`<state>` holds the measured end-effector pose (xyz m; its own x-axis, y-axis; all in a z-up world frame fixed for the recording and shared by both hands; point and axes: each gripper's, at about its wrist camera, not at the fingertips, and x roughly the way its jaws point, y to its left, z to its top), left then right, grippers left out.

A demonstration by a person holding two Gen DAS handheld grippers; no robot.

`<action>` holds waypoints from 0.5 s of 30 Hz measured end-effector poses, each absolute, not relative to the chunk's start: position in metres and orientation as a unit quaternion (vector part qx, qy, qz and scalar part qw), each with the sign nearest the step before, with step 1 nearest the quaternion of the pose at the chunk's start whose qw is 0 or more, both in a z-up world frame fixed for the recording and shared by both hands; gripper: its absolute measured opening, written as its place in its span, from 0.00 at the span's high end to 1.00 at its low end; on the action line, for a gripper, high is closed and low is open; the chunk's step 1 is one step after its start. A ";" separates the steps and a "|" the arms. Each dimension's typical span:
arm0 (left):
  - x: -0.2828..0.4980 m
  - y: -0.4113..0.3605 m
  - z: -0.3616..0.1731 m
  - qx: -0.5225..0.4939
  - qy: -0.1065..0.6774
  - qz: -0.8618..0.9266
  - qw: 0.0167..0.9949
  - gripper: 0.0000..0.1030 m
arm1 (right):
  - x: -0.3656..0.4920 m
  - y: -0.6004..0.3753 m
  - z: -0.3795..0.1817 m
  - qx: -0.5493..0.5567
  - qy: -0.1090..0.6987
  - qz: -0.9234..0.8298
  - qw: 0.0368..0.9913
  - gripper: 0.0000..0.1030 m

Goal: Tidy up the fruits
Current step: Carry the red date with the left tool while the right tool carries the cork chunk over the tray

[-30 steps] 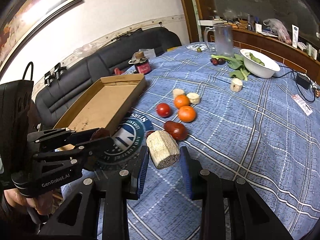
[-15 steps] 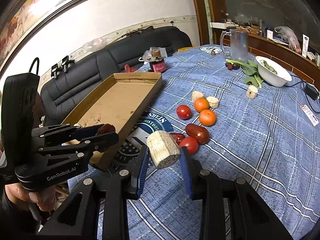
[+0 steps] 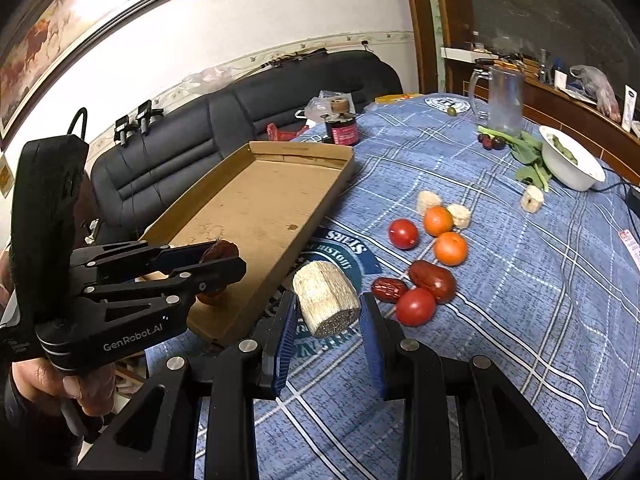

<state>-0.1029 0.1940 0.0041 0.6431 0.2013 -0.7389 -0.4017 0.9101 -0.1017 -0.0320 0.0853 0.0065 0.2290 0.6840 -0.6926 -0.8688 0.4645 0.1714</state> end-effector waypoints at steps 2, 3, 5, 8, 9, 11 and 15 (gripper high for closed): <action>-0.104 0.197 0.004 -0.130 0.387 0.171 0.897 0.75 | -0.034 0.090 0.007 -0.129 0.365 0.505 0.771 0.69; -0.105 0.200 0.004 -0.132 0.387 0.174 0.896 0.75 | -0.035 0.092 0.007 -0.130 0.364 0.507 0.770 0.69; -0.107 0.204 0.004 -0.134 0.386 0.177 0.895 0.75 | -0.037 0.097 0.008 -0.133 0.364 0.511 0.768 0.69; -0.110 0.210 0.004 -0.136 0.385 0.183 0.894 0.75 | -0.041 0.104 0.008 -0.136 0.362 0.516 0.764 0.69; -0.111 0.212 0.004 -0.137 0.385 0.184 0.894 0.75 | -0.042 0.106 0.008 -0.137 0.362 0.518 0.763 0.69; -0.113 0.219 0.003 -0.140 0.383 0.190 0.893 0.75 | -0.044 0.112 0.009 -0.140 0.361 0.523 0.760 0.69; -0.119 0.233 0.004 -0.146 0.380 0.205 0.890 0.75 | -0.050 0.125 0.008 -0.146 0.359 0.532 0.753 0.69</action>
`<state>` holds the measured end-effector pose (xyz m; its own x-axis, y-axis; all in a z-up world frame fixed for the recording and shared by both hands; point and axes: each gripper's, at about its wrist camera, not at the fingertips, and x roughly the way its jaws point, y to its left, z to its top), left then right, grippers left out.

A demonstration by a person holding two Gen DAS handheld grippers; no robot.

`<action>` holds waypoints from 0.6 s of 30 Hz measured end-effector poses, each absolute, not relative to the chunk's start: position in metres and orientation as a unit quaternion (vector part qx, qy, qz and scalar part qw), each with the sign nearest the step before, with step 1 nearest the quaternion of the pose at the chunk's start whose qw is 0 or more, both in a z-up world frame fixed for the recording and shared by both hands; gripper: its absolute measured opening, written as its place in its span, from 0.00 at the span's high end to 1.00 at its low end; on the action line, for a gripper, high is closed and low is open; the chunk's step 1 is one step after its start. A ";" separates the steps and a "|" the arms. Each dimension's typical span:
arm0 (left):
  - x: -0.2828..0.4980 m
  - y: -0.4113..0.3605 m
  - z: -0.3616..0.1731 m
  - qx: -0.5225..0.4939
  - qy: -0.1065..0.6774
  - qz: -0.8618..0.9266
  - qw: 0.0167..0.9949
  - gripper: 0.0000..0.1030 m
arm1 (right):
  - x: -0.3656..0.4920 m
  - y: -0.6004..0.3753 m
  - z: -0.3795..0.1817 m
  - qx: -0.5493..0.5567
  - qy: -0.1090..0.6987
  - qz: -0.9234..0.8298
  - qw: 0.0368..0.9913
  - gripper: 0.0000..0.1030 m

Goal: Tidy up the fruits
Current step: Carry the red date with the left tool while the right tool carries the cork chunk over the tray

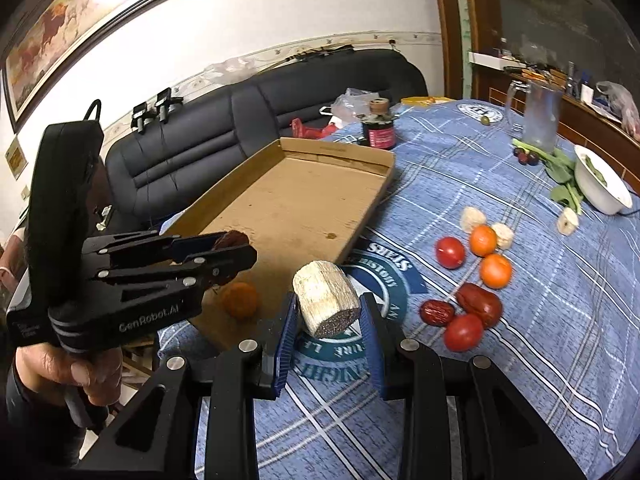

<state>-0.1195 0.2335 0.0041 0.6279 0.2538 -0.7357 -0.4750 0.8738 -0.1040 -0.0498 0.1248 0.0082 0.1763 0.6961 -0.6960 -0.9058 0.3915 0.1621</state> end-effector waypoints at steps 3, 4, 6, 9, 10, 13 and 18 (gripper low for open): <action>-0.125 0.250 0.005 -0.153 0.376 0.221 0.887 0.75 | -0.053 0.136 0.008 -0.149 0.360 0.539 0.747 0.69; -0.127 0.254 0.005 -0.154 0.375 0.225 0.886 0.75 | -0.054 0.140 0.007 -0.150 0.360 0.542 0.745 0.69; -0.130 0.264 0.005 -0.158 0.373 0.237 0.883 0.75 | -0.057 0.149 0.006 -0.154 0.361 0.548 0.739 0.69; -0.135 0.280 0.002 -0.164 0.373 0.251 0.878 0.75 | -0.061 0.165 0.002 -0.159 0.365 0.555 0.731 0.70; -0.135 0.284 0.001 -0.165 0.373 0.254 0.877 0.75 | -0.062 0.170 0.000 -0.161 0.366 0.557 0.728 0.70; -0.136 0.293 -0.004 -0.171 0.376 0.261 0.872 0.75 | -0.065 0.185 -0.006 -0.168 0.369 0.562 0.721 0.70; -0.132 0.301 -0.013 -0.174 0.384 0.264 0.867 0.75 | -0.068 0.211 -0.022 -0.185 0.380 0.564 0.710 0.70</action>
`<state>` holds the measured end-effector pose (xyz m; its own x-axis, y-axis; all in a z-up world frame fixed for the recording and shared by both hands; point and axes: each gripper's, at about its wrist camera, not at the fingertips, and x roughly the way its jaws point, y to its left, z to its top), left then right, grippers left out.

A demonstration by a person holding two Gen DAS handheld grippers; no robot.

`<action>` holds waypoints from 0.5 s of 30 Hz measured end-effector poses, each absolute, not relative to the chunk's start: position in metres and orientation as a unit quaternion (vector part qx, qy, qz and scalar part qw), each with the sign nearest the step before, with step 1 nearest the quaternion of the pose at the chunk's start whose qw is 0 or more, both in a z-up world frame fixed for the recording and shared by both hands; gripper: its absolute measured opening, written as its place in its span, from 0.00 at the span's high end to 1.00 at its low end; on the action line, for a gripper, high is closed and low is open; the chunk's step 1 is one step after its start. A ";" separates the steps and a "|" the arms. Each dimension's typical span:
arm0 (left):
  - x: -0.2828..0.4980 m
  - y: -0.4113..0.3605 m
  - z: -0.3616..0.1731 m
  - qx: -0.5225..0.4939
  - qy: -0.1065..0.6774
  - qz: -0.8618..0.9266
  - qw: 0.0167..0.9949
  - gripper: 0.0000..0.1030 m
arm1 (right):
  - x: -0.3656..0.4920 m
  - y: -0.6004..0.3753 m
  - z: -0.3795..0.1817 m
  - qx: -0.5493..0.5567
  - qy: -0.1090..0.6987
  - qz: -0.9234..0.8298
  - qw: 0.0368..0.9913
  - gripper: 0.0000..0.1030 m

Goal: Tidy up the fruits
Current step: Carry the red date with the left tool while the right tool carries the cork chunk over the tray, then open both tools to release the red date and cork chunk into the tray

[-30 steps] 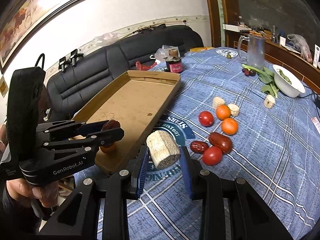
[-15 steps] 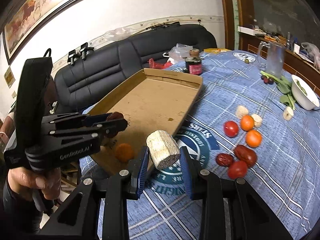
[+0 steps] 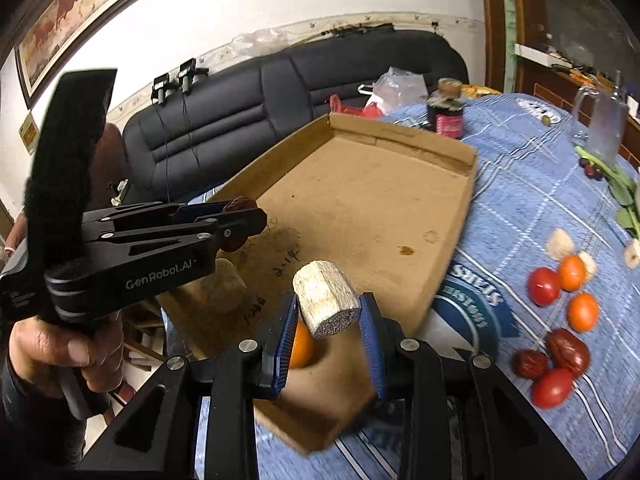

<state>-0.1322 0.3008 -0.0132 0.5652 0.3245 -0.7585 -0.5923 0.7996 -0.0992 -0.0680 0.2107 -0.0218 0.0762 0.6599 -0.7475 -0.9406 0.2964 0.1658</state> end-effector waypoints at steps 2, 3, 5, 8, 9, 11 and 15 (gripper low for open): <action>-0.131 0.303 -0.016 -0.175 0.387 0.264 0.866 0.75 | -0.069 0.220 -0.028 -0.192 0.382 0.563 0.707 0.70; -0.131 0.304 -0.018 -0.176 0.389 0.264 0.865 0.75 | -0.069 0.222 -0.030 -0.194 0.383 0.563 0.706 0.70; -0.130 0.305 -0.022 -0.176 0.394 0.263 0.863 0.75 | -0.069 0.227 -0.037 -0.201 0.387 0.562 0.703 0.70; -0.127 0.306 -0.026 -0.174 0.400 0.260 0.861 0.75 | -0.067 0.231 -0.044 -0.209 0.390 0.558 0.702 0.70; -0.126 0.306 -0.027 -0.174 0.403 0.259 0.861 0.75 | -0.066 0.232 -0.046 -0.207 0.392 0.558 0.701 0.70; -0.124 0.306 -0.030 -0.172 0.407 0.258 0.859 0.75 | -0.062 0.232 -0.047 -0.204 0.396 0.558 0.700 0.70; -0.119 0.306 -0.038 -0.170 0.425 0.256 0.852 0.75 | -0.060 0.234 -0.048 -0.204 0.400 0.561 0.695 0.67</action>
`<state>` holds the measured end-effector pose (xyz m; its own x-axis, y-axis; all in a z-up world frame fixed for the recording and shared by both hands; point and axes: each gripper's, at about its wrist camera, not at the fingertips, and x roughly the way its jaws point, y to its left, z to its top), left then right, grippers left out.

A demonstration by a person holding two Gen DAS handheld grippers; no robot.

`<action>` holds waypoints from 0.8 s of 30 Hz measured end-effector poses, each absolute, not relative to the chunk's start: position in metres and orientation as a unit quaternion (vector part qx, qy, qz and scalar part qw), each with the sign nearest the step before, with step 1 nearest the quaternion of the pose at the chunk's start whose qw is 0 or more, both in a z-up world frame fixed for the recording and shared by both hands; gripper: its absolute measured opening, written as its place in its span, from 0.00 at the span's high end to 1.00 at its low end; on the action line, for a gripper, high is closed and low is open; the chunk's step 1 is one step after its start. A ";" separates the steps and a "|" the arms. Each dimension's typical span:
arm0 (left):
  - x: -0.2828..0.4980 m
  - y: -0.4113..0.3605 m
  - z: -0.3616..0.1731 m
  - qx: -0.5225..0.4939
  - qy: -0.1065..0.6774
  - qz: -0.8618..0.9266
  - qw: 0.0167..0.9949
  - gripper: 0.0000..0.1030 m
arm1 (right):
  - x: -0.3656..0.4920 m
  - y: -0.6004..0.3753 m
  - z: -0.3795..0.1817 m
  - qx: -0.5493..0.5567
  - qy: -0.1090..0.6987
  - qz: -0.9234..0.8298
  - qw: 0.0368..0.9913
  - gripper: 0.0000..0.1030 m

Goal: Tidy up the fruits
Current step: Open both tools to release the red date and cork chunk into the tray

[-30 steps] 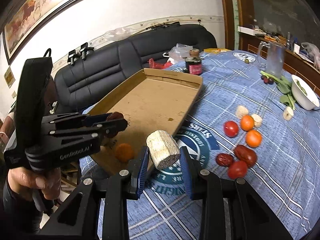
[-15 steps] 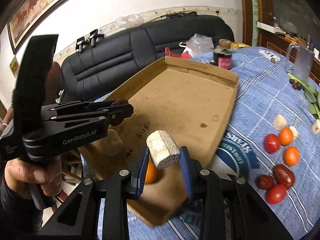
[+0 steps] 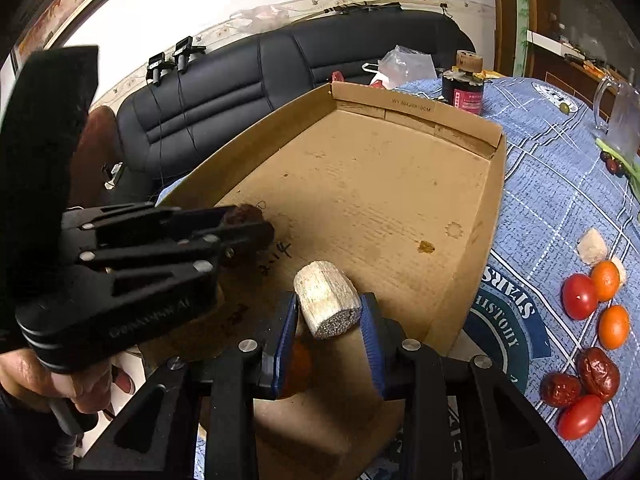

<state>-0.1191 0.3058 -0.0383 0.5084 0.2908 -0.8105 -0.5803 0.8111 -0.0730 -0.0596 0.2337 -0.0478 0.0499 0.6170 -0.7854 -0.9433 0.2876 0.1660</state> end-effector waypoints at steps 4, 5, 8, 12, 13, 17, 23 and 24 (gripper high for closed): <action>-0.120 0.303 -0.038 -0.170 0.426 0.257 0.851 0.74 | -0.059 0.231 -0.046 -0.200 0.400 0.562 0.696 0.66; -0.121 0.303 -0.038 -0.172 0.426 0.257 0.850 0.70 | -0.059 0.230 -0.046 -0.199 0.401 0.561 0.696 0.66; -0.124 0.300 -0.032 -0.168 0.418 0.266 0.852 0.48 | -0.059 0.226 -0.042 -0.192 0.399 0.562 0.698 0.66; -0.130 0.292 -0.021 -0.154 0.405 0.277 0.857 0.40 | -0.059 0.216 -0.033 -0.179 0.393 0.562 0.706 0.61; -0.130 0.290 -0.019 -0.152 0.403 0.277 0.859 0.40 | -0.058 0.212 -0.030 -0.174 0.392 0.562 0.707 0.61; -0.131 0.281 -0.011 -0.146 0.397 0.275 0.863 0.40 | -0.059 0.196 -0.017 -0.157 0.385 0.562 0.715 0.61; -0.130 0.262 -0.003 -0.136 0.392 0.266 0.870 0.40 | -0.056 0.160 0.000 -0.136 0.372 0.551 0.734 0.61; -0.129 0.260 -0.002 -0.136 0.392 0.264 0.871 0.40 | -0.054 0.153 0.002 -0.132 0.371 0.548 0.738 0.61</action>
